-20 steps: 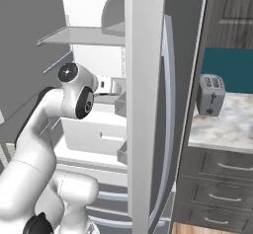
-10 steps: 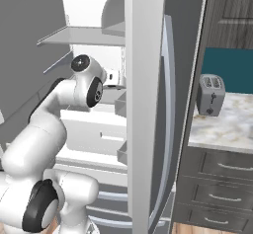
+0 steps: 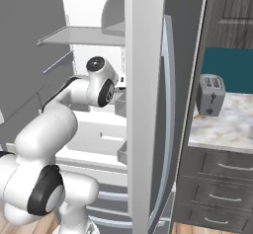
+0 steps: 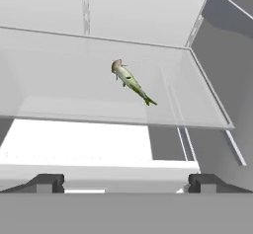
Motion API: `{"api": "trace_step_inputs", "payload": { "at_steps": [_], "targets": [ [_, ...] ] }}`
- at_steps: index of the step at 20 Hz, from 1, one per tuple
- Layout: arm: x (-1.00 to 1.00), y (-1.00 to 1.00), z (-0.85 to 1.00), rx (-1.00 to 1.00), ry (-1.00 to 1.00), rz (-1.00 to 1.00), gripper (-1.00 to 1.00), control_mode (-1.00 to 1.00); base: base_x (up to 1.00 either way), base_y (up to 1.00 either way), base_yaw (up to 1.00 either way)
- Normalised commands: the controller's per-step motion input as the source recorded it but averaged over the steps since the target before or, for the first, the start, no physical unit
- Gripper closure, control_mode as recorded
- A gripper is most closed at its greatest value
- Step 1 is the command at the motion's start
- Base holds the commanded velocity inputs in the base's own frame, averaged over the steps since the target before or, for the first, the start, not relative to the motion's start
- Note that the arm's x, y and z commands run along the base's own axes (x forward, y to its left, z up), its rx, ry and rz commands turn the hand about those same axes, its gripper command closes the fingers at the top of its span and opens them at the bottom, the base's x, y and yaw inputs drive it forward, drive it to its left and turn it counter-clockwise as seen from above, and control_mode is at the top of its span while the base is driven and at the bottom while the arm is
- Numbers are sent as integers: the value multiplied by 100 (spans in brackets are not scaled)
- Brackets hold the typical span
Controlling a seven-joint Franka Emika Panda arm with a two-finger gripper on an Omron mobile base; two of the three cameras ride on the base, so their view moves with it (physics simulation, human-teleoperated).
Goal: Gather the potato and avocado from the fridge and place them on a tray on the dining counter. Then gather the fishs from the fridge and place them on the other tray.
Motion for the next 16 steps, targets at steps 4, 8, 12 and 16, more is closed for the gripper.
{"api": "trace_step_inputs", "payload": {
  "at_steps": [4,8,12,16],
  "targets": [
    [18,-6,-22,0,1,0,-100,-100,0,0,0],
    [33,0,-15,0,3,0,-100,-100,0,0,0],
    [41,-2,-14,0,6,0,-100,-100,0,0,0],
    [36,-11,-15,0,6,0,-100,-100,0,0,0]
  ]
}}
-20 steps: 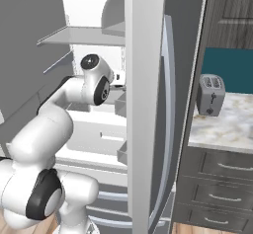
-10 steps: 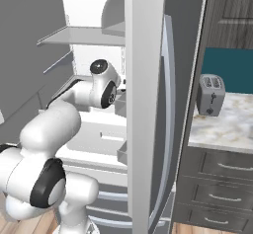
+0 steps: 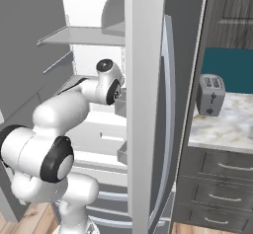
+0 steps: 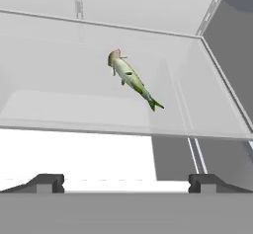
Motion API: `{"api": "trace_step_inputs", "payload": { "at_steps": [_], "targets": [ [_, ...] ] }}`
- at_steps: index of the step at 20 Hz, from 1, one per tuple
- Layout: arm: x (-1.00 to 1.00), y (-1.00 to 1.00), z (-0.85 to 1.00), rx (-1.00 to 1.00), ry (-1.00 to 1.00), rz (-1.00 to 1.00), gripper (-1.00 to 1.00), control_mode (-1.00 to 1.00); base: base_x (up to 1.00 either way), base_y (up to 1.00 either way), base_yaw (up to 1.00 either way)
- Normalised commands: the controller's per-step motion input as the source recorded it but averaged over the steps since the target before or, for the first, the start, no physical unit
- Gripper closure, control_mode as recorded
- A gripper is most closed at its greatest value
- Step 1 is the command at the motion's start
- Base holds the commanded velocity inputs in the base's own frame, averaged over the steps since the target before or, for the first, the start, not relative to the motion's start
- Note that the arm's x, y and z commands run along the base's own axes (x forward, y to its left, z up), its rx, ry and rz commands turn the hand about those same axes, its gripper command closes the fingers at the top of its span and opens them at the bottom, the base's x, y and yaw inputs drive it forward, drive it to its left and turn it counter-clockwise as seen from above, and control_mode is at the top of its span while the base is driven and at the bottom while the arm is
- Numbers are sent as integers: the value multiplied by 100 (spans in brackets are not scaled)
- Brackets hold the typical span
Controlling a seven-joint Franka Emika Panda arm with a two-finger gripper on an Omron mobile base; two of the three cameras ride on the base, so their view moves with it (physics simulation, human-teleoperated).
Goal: Gather the potato and avocado from the fridge and place them on a tray on the dining counter. Then gather the fishs from the fridge and place them on the other tray.
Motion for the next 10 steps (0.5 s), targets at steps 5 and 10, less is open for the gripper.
{"api": "trace_step_inputs", "payload": {
  "at_steps": [5,10],
  "targets": [
    [39,-10,-14,0,4,0,-100,-100,0,0,0],
    [38,-3,-19,0,3,0,-100,-100,0,0,0]
  ]
}}
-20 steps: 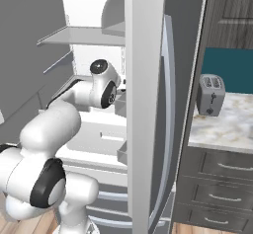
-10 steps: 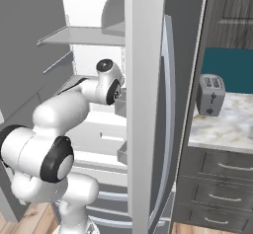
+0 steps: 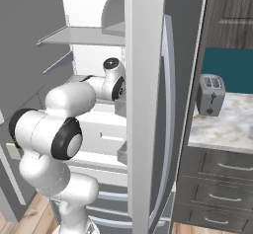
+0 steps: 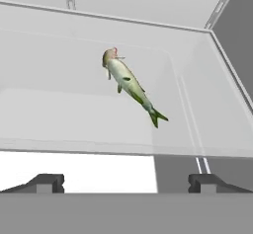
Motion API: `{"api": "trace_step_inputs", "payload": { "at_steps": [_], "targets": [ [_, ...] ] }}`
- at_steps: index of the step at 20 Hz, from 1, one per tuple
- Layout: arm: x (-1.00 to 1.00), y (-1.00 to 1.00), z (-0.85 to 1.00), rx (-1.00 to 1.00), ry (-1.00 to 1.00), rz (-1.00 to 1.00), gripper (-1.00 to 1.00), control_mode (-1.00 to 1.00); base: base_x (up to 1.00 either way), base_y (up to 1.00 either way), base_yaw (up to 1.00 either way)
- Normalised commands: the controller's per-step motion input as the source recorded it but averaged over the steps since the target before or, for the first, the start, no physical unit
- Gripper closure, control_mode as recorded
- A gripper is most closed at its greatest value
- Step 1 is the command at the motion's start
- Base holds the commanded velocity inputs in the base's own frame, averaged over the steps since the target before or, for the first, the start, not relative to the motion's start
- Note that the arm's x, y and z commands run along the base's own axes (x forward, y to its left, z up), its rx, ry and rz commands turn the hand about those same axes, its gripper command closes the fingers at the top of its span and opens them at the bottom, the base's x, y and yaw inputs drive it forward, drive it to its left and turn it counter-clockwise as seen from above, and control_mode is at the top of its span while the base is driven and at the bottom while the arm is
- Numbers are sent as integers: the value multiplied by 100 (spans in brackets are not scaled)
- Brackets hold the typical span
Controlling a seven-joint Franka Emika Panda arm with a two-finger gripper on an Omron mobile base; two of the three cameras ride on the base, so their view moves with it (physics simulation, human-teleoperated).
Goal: Gather the potato and avocado from the fridge and place them on a tray on the dining counter. Then gather the fishs from the fridge and place them on the other tray.
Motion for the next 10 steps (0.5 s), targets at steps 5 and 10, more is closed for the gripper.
{"api": "trace_step_inputs", "payload": {
  "at_steps": [5,10],
  "targets": [
    [32,-1,-18,0,0,1,-100,-100,0,0,0],
    [27,-9,-12,0,0,9,-100,-100,0,0,0]
  ]
}}
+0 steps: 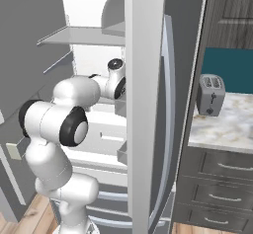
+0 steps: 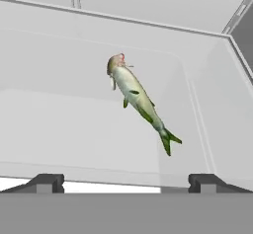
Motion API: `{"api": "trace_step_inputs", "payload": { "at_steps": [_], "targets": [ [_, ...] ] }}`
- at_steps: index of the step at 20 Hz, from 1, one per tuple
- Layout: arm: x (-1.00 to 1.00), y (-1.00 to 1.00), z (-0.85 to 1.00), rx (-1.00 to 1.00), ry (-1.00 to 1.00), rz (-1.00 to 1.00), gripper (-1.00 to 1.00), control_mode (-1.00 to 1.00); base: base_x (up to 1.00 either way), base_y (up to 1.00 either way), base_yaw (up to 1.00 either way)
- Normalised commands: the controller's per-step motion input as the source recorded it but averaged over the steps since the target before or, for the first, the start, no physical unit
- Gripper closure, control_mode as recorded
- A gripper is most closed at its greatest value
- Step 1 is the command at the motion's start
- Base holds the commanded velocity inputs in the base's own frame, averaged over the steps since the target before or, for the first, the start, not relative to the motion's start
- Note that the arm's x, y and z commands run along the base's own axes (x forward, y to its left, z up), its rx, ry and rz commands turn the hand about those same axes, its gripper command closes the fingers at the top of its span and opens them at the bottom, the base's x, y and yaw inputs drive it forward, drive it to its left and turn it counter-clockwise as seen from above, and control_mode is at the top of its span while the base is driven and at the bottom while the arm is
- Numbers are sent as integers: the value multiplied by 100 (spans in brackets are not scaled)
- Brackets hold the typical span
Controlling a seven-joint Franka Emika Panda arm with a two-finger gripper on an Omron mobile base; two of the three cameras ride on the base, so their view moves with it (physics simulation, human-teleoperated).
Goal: Gather the potato and avocado from the fridge and place them on a tray on the dining counter. Then gather the fishs from the fridge and place them on the other tray.
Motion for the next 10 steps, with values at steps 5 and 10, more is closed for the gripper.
{"api": "trace_step_inputs", "payload": {
  "at_steps": [5,10],
  "targets": [
    [25,-13,-10,0,0,10,-100,-100,0,0,0],
    [24,-15,-10,0,0,8,-100,-100,0,0,0]
  ]
}}
